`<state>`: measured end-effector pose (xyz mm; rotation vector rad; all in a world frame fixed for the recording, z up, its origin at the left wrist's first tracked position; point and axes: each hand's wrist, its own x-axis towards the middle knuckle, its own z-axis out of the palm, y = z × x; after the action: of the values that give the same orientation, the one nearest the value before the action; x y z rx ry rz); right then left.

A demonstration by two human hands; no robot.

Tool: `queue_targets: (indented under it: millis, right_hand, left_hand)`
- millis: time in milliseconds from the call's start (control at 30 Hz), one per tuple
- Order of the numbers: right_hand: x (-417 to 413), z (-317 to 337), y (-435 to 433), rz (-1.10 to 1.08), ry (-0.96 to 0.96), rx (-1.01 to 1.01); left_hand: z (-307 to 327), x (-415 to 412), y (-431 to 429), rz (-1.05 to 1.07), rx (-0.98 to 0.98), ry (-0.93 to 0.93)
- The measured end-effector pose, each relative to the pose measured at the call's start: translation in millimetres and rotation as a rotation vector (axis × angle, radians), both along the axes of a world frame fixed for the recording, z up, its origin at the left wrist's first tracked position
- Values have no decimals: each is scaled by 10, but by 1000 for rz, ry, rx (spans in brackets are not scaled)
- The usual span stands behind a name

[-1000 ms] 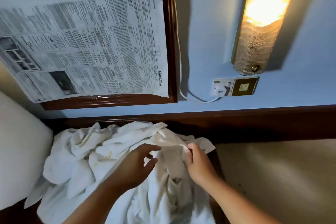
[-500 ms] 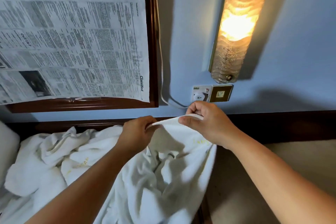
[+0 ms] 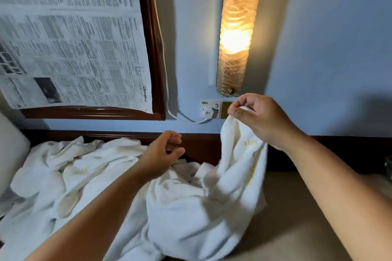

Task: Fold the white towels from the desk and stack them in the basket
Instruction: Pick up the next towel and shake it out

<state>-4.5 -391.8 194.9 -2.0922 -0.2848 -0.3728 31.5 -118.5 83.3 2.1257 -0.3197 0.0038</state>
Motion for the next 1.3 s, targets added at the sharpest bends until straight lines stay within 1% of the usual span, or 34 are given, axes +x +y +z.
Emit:
queue_targets:
  millis: [100,200,233,300,333,433,467,567,633,667,733,767,833,867,933,1000,1067,1167,1233,1300]
  right_hand:
    - [-195,-1,19,160,36,-43]
    - [-390,41,-22,225,23,-28]
    - [-455,66,-46,235,8,-27]
    - [-592,122,-120,234,-18,-28]
    - [-680,155,-187,217,-22,-37]
    - [-922,190,-463,109,3,-115]
    - [-1003,168,-560,52,25,-145]
    - [-1269,49,-751,-82,113,-195]
    - [-1438,-96,-802,-94,160,-178]
    - [-1515,-168,-806,-94,167,-183]
    - [-1681,-375,-820,-154,189,-239]
    - [-1758,-491,-804,-185,228,-273]
    - [-1937,-779,-712,-208,345,-292]
    - [-2037,-921,-635,-183,386,-282]
    - [-2250,-1179,-461,-95,383,-236]
    - [-2529,-1345,-323,-64,360,-117]
    - [-2771,-1396,-316,-149,308,15]
    - [-2992,-1301,-501,-301,220,132]
    - [-3179,-1158,-672,-381,137,196]
    - [-3483,-979,-913,-420,77,293]
  left_hand:
    - [163,-353,-479,-179,-97,-50]
    - [258,-605,-801,-342,-202,-73]
    - [284,-673,-886,-349,-212,-67]
    - [313,-759,-1024,-310,-157,-111]
    - [328,-779,-1062,-263,-110,-151]
    - [337,-753,-994,-41,115,-357]
    - [331,-742,-935,-10,172,-371]
    - [277,-812,-807,-88,260,-219]
    - [252,-926,-836,-81,214,-243]
    - [285,-1012,-868,-47,157,-289]
    - [356,-1230,-975,-25,26,-319]
    - [373,-1343,-1029,-57,-12,-324]
    - [380,-1620,-1150,-219,-10,-317]
    - [378,-1766,-1214,-307,-3,-316]
    - [360,-2018,-1333,-417,14,-348]
    - [351,-2218,-1415,-480,59,-391]
    - [359,-2373,-1467,-475,84,-387]
    - [366,-2478,-1514,-323,75,-384]
    - [349,-2582,-1594,-281,51,-296]
    - [319,-2793,-1838,-357,15,-124]
